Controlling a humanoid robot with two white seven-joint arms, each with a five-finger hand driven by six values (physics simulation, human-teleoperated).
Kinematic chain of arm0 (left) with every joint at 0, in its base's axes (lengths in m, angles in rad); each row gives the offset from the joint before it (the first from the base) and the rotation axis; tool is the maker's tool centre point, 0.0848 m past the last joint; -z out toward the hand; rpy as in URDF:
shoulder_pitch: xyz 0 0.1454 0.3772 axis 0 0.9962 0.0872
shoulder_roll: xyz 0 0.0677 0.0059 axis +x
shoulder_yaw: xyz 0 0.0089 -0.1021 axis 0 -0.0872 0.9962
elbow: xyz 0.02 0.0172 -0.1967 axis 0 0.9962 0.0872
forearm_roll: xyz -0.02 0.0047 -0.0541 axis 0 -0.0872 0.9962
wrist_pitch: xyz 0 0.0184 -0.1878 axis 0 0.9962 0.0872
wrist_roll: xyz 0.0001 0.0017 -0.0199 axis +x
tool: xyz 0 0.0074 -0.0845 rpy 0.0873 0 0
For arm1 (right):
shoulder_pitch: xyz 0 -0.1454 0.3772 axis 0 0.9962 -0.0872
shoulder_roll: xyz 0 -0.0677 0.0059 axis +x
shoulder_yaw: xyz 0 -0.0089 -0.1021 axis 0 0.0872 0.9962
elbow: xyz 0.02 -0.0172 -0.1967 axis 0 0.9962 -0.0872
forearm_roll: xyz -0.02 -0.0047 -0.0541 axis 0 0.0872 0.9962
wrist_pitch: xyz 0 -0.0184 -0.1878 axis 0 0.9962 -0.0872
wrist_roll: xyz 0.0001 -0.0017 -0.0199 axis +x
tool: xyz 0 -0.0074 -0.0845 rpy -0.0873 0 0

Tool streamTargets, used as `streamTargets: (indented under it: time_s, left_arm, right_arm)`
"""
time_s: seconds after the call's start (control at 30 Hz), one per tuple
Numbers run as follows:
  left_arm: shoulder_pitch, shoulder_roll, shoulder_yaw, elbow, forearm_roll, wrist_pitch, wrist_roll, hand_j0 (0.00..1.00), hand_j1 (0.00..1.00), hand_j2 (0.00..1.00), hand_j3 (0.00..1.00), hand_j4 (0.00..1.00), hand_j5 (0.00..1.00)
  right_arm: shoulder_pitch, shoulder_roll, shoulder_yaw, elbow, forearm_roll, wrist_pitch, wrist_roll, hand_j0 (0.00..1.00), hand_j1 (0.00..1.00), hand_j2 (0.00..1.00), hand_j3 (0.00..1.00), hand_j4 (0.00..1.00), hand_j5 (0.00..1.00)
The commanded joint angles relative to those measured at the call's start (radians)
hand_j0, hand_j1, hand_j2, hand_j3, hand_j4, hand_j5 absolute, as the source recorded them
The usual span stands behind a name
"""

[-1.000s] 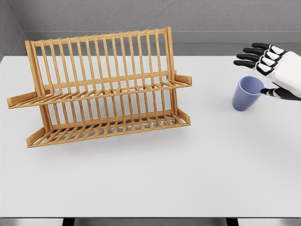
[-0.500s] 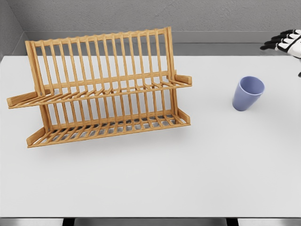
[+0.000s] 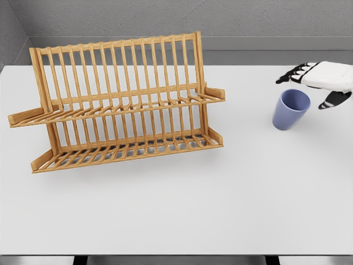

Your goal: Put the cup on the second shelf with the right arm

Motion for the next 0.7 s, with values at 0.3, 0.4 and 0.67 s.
streamTargets:
  time_s: [0.3, 0.4, 0.67]
  left_arm:
    - [0.000, 0.000, 0.000, 0.000, 0.000, 0.000, 0.000, 1.00, 1.00, 1.00, 1.00, 1.00, 1.00]
    - [0.000, 0.000, 0.000, 0.000, 0.000, 0.000, 0.000, 1.00, 1.00, 1.00, 1.00, 1.00, 1.00]
    - [0.000, 0.000, 0.000, 0.000, 0.000, 0.000, 0.000, 1.00, 1.00, 1.00, 1.00, 1.00, 1.00]
  right_arm:
    - [-0.008, 0.030, 0.079, 0.072, -0.003, 0.002, 0.003, 1.00, 1.00, 1.00, 1.00, 1.00, 1.00]
    - [-0.029, 0.055, 0.086, 0.111, -0.003, 0.002, 0.003, 1.00, 1.00, 1.00, 1.00, 1.00, 1.00]
    - [-0.051, 0.076, 0.116, 0.143, -0.002, 0.002, 0.003, 1.00, 1.00, 1.00, 1.00, 1.00, 1.00]
